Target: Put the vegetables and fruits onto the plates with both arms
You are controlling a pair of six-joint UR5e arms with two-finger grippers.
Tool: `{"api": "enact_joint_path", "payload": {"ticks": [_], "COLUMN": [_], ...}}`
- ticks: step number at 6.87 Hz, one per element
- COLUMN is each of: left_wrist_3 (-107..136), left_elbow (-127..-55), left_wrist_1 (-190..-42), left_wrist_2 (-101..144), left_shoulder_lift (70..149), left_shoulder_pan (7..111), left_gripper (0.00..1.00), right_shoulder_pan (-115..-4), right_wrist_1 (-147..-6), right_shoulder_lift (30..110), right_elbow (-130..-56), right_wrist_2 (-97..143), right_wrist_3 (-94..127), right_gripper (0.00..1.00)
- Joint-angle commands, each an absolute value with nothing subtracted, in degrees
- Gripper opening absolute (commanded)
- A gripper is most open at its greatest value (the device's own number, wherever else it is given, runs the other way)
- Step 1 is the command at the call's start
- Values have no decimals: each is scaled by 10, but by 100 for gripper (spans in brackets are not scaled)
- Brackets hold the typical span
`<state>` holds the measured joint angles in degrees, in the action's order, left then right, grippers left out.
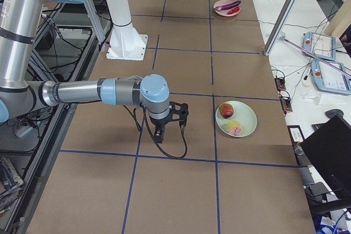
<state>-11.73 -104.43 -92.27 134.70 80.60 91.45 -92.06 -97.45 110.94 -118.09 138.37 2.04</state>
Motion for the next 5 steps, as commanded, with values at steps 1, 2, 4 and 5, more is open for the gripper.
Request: {"api": "enact_joint_path", "payload": {"ticks": [1,2,4,5], "left_wrist_3": [-120,-120,-119,-120], "left_elbow": [-1049,-1047,-1048,-1050], "left_wrist_1": [-923,-920,-890,-880], "left_wrist_2": [1359,1361,1359,1360], "left_shoulder_lift": [800,798,804,799], "left_shoulder_pan": [914,914,914,914], "left_gripper": [100,100,100,100], "right_shoulder_pan": [-920,-919,-919,-918], "right_wrist_1": [-974,-974,-972,-971], "right_shoulder_lift": [1109,1107,1107,1106], "right_elbow": [-1183,-1180,-1180,-1180], "right_wrist_2": [1384,1383,1383,1384], "right_wrist_3": [20,19,19,19], "right_gripper": [100,100,100,100]}}
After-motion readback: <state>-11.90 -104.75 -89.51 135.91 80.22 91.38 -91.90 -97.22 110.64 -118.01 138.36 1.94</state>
